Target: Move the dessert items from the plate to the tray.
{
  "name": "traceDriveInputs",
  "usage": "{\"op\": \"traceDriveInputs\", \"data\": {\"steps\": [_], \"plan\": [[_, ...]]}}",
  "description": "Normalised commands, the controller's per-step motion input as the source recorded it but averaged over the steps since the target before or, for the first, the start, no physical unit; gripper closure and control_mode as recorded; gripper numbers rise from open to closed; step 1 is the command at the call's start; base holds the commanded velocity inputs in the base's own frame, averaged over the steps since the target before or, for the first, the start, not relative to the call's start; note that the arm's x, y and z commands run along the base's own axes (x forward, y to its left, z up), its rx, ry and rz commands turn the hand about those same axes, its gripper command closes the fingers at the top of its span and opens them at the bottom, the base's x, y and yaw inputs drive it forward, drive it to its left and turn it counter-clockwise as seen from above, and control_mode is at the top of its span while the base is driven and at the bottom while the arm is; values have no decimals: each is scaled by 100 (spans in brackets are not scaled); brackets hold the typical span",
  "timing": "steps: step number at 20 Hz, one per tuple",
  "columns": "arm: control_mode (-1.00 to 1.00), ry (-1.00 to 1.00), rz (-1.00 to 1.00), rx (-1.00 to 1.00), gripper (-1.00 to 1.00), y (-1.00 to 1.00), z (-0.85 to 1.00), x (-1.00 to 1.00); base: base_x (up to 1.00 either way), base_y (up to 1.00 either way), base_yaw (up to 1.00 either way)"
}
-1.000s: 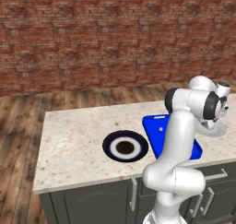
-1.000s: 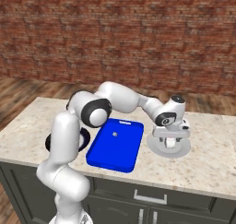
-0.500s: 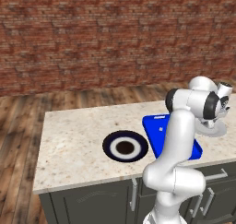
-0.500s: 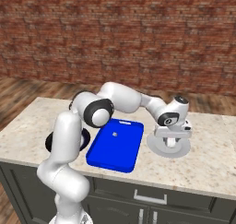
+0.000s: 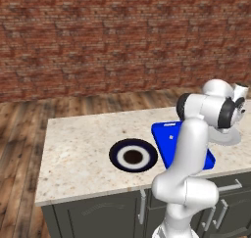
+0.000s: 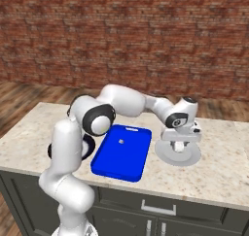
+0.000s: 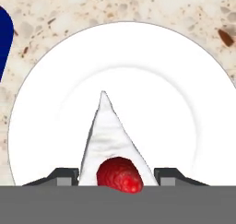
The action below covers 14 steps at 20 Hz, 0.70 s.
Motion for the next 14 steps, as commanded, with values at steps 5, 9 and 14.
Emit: {"op": "traceDriveInputs", "data": {"steps": [5, 9, 14], "plan": [[-100, 0, 6, -9, 100, 41, 86, -76, 0, 0, 0], [-100, 0, 5, -4, 100, 94, 66, -89, 0, 0, 0], [-100, 0, 0, -6, 100, 100, 41, -77, 0, 0, 0]]}}
